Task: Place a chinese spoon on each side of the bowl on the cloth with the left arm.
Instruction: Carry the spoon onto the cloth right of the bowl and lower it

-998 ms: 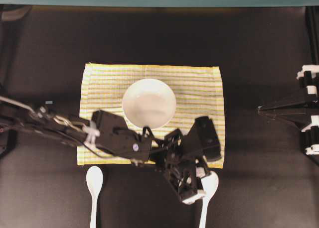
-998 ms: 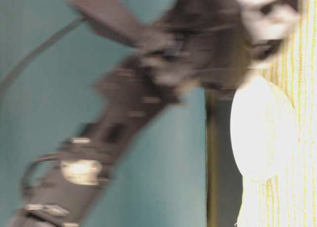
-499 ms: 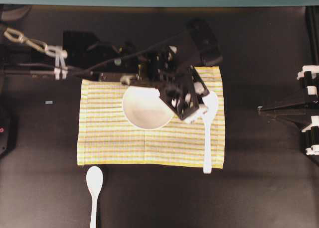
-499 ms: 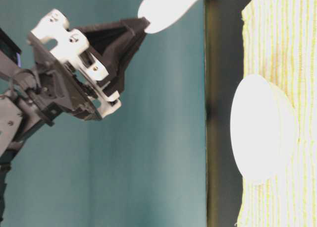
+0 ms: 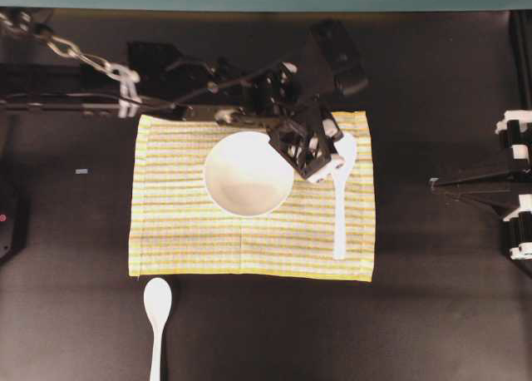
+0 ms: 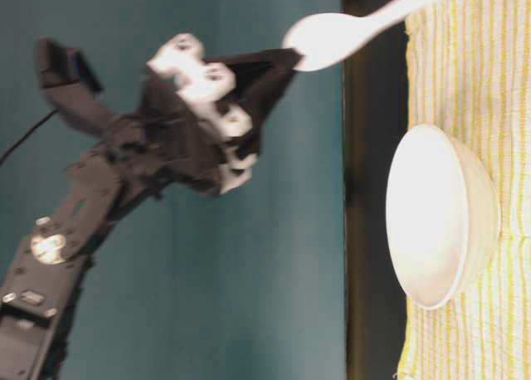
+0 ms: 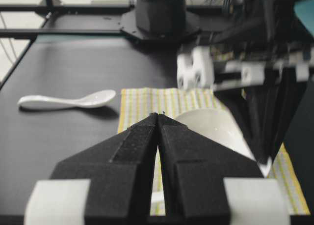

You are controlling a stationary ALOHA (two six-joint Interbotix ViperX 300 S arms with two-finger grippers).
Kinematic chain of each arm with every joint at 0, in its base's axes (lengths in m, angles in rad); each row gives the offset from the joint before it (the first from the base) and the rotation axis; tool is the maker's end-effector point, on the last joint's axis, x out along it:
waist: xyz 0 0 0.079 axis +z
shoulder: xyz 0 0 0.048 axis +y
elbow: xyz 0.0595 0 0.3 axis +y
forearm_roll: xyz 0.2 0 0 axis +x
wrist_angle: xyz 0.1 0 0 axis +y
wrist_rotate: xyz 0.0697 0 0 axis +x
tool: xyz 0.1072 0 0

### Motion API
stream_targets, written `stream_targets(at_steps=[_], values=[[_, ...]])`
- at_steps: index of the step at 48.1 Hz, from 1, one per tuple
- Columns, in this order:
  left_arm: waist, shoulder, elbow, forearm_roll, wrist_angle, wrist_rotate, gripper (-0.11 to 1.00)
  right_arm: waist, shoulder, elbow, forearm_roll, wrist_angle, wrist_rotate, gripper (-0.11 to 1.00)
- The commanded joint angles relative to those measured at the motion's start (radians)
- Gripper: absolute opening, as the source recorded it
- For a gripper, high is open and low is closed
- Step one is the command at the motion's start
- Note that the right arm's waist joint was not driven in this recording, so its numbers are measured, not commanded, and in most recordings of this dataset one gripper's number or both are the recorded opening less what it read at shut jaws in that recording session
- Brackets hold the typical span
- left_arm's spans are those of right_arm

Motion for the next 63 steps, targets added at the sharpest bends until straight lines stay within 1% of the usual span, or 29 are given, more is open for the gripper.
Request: stream_targets(at_steps=[1,7,20,30,41,43,45,53,57,59,63], values=[[0.006,0.017,-0.006,0.002,-0.023,0.026,0.05,0.0,0.003,-0.005,0.003,-0.005,0.003,0.01],[0.009,0.046,-0.012,0.003,-0.038,0.048,0.05,0.0,0.003,-0.006,0.003,-0.005,0.003,0.01],[0.028,0.077,-0.006,0.003,-0.054,0.054,0.05,0.0,0.003,0.0,0.003,-0.005,0.003,0.01],[0.029,0.087,-0.003,0.002,-0.083,0.086,0.05,0.0,0.003,0.006,0.003,-0.005,0.005,0.01],[0.029,0.114,0.003,0.002,-0.089,0.08,0.07,0.0,0.003,0.014,0.003,-0.005,0.003,0.01],[0.029,0.117,0.006,0.002,-0.087,0.077,0.11,0.0,0.003,0.014,0.003,-0.005,0.003,0.01],[0.029,0.12,0.008,0.002,-0.089,0.077,0.18,0.0,0.003,0.014,0.003,-0.005,0.003,0.01],[0.028,0.124,0.025,0.002,-0.094,0.087,0.62,0.0,0.002,0.017,0.003,-0.005,0.003,0.01],[0.025,0.121,0.041,0.002,-0.112,0.087,0.8,0.0,0.003,0.018,0.003,-0.005,0.003,0.01],[0.023,0.115,0.051,0.002,-0.118,0.087,0.84,0.0,0.002,0.02,0.003,-0.005,0.003,0.01],[0.011,0.086,0.066,0.002,-0.12,0.087,0.83,0.0,0.002,0.02,0.003,-0.005,0.003,0.01]])
